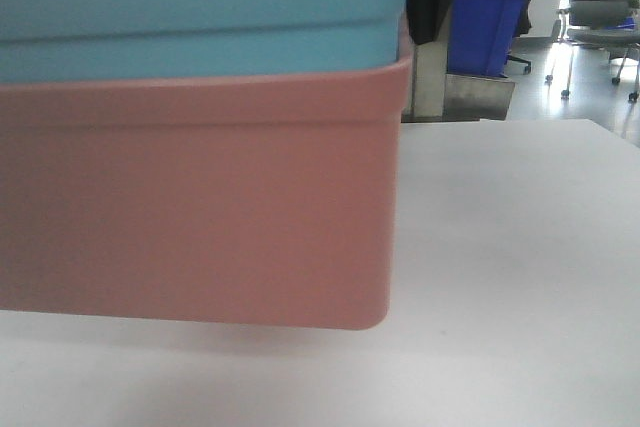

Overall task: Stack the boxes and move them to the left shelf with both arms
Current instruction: 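Lift the stacked bins with both grippers off the table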

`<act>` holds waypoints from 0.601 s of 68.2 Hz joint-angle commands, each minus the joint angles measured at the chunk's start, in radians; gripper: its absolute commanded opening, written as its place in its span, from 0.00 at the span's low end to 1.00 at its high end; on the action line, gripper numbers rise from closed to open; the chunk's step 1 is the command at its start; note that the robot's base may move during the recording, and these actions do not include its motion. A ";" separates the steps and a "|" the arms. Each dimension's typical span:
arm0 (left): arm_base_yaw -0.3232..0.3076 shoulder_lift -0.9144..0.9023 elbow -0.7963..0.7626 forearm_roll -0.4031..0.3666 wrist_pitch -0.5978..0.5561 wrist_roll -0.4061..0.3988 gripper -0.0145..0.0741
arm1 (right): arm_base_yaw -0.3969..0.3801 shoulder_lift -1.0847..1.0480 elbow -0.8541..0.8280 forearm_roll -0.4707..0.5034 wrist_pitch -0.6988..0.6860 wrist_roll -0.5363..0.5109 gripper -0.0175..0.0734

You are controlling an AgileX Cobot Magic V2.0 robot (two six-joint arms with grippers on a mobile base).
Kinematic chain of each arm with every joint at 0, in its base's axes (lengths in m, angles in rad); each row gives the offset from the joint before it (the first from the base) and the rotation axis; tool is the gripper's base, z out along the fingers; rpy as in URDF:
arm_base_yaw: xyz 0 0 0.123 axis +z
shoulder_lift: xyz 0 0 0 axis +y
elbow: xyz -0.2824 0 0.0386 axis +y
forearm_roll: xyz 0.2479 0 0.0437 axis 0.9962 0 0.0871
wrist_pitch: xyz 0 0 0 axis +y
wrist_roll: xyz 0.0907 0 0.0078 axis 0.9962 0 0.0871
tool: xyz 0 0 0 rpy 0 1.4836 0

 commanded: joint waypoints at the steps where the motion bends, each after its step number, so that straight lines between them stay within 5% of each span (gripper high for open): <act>1: -0.048 -0.036 -0.057 -0.126 -0.181 -0.017 0.16 | 0.021 -0.036 -0.055 0.030 -0.203 0.030 0.25; 41: -0.048 -0.036 -0.057 -0.126 -0.159 -0.017 0.16 | 0.020 -0.036 -0.055 0.030 -0.110 0.030 0.25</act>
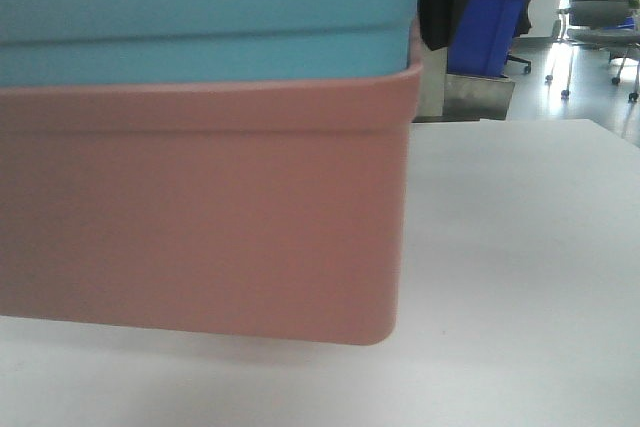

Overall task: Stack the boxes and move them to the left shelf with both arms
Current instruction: 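Lift the stacked bins with both grippers off the table, then hold the stacked bins with both grippers while the base turns away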

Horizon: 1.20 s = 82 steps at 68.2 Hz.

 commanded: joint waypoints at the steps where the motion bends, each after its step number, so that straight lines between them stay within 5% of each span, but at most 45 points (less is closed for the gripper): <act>1: -0.039 -0.036 -0.055 -0.118 -0.159 -0.020 0.15 | 0.020 -0.036 -0.054 0.018 -0.162 0.030 0.25; 82: -0.039 -0.036 -0.055 -0.121 -0.165 -0.020 0.15 | 0.020 -0.036 -0.054 0.017 -0.161 0.030 0.25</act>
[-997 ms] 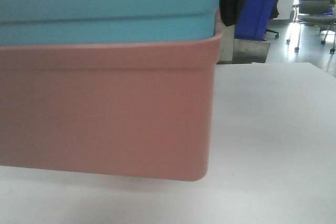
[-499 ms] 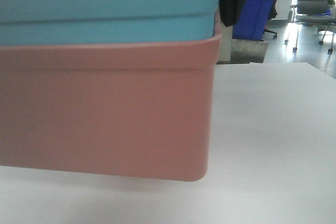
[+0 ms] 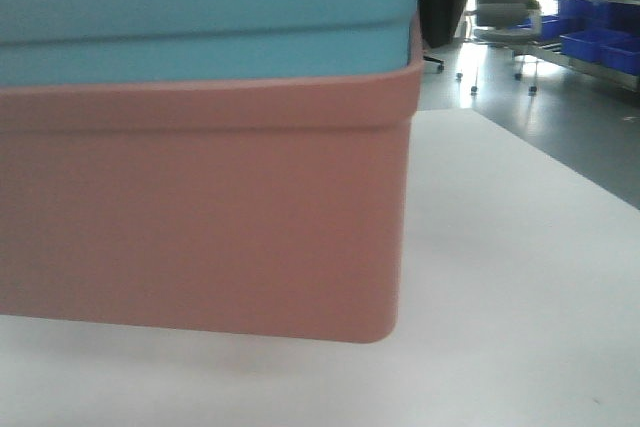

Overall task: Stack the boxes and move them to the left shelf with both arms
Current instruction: 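Hold the stacked bins with both grippers while the base turns away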

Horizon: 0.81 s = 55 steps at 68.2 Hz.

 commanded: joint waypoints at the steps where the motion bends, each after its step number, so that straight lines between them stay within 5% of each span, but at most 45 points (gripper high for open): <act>1: -0.039 -0.040 -0.055 -0.120 -0.162 -0.020 0.15 | 0.020 -0.037 -0.050 0.016 -0.165 0.030 0.25; 55: -0.039 -0.040 -0.055 -0.129 -0.162 -0.020 0.15 | 0.020 -0.037 -0.050 0.016 -0.160 0.030 0.25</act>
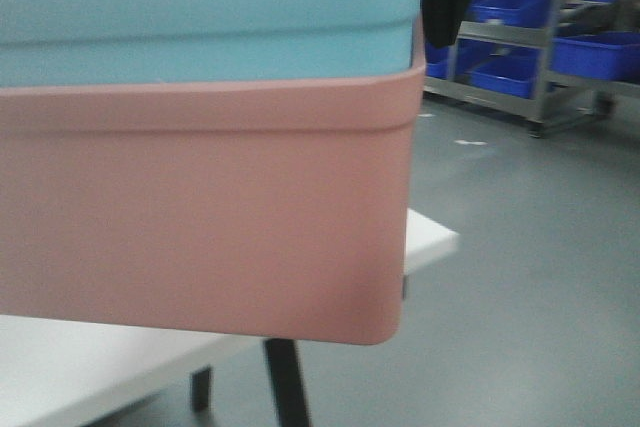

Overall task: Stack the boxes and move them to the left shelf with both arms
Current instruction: 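Hold the stacked bins with both grippers while the base turns away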

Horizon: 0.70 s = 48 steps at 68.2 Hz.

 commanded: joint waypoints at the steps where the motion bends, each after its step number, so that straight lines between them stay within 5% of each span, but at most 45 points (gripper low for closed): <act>1: -0.039 -0.040 -0.054 -0.126 -0.159 -0.022 0.15 | 0.020 -0.037 -0.050 0.016 -0.167 0.030 0.25; 48: -0.039 -0.040 -0.054 -0.126 -0.159 -0.022 0.15 | 0.020 -0.037 -0.050 0.016 -0.167 0.030 0.25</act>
